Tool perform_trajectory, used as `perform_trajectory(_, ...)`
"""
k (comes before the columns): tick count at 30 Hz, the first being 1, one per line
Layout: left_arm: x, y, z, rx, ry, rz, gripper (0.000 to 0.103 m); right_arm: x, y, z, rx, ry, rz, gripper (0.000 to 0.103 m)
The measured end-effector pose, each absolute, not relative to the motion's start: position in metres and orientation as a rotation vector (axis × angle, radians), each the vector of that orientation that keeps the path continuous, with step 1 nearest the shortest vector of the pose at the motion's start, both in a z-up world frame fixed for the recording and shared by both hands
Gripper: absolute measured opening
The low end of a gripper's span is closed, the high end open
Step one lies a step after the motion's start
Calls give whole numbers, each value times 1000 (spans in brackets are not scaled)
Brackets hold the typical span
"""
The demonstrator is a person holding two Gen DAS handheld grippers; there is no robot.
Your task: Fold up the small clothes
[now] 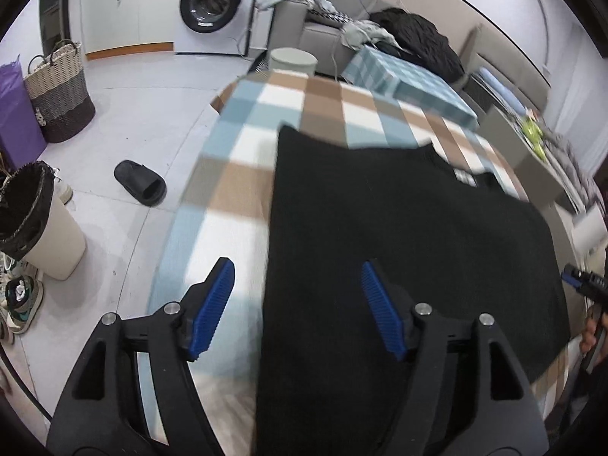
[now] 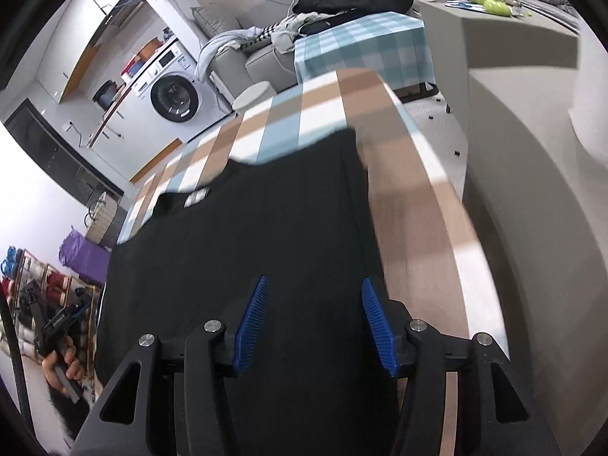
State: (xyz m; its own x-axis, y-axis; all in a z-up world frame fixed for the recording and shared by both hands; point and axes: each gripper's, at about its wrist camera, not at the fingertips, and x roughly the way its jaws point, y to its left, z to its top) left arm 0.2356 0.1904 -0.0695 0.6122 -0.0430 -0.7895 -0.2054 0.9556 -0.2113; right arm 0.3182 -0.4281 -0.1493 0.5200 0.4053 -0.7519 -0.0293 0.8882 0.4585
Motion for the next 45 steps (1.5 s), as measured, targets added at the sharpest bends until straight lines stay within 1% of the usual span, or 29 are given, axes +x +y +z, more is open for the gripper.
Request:
perform_trajectory(3, 207, 176, -78, -269, 947, 69, 69, 288, -427, -153, 425, 1002, 278, 62)
perform_trajectory(11, 146, 158, -103, -302, 989, 32, 69, 212, -427, -167, 423, 999, 301, 62)
perform_trajectory(17, 127, 153, -103, -292, 966, 26, 69, 183, -435, -172, 442, 957, 289, 62)
perform_trajectory(26, 117, 154, -101, -295, 942, 14, 69, 163, -449, -180, 481, 897, 268, 62)
perform_trajectory(34, 114, 153, -100, -312, 928, 3, 68, 175, -444, -182, 512, 873, 320, 62)
perform_trajectory(37, 115, 153, -101, -317, 911, 11, 63, 178, -443, -178, 510, 847, 334, 62)
perform_trajectory(38, 117, 154, -101, -322, 909, 16, 59, 179, -442, -177, 510, 841, 338, 62)
perform_trajectory(39, 117, 156, -101, -330, 905, 26, 52, 180, -441, -177, 513, 836, 341, 62)
perform_trajectory(40, 116, 159, -100, -342, 899, 37, 48, 179, -441, -177, 518, 829, 342, 62)
perform_trajectory(41, 116, 162, -101, -350, 893, 42, 40, 178, -442, -176, 525, 817, 342, 62)
perform_trajectory(42, 115, 165, -100, -360, 881, 49, 31, 177, -443, -175, 537, 800, 338, 59)
perform_trajectory(43, 113, 167, -99, -372, 863, 44, 27, 175, -444, -175, 545, 787, 335, 54)
perform_trajectory(45, 111, 167, -96, -363, 835, 49, 18, 173, -445, -175, 555, 771, 343, 50)
